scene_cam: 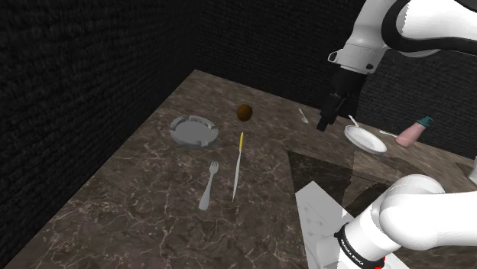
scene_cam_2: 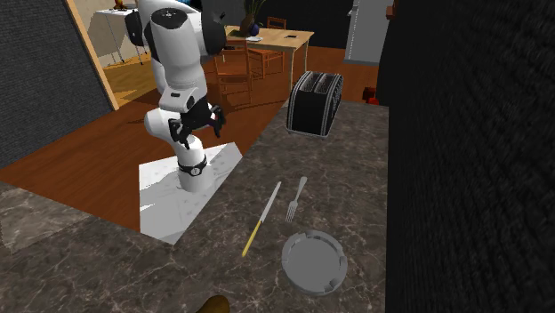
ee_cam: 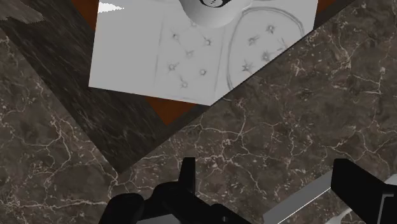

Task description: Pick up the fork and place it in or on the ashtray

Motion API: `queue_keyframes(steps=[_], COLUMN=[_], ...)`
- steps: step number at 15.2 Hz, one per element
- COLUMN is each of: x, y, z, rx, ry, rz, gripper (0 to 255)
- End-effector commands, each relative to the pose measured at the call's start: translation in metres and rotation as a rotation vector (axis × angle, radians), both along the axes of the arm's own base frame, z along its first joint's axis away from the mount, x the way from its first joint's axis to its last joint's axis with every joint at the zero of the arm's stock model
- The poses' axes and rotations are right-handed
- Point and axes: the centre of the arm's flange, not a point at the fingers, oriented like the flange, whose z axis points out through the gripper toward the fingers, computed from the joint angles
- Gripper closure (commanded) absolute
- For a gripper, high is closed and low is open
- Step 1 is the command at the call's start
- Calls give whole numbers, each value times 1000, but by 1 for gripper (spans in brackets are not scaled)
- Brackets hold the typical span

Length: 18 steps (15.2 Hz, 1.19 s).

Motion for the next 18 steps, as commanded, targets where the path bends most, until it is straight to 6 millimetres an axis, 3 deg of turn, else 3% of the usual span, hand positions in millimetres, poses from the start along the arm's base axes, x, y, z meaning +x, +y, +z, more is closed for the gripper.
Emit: queue_keyframes(steps=[1,9,18], x=[0,6,38], y=[0,87,177], z=[0,-55,-118], rx=[0,-15,-32], ry=[0,8,16], rz=[0,-257,-547], gripper=[0,0,0])
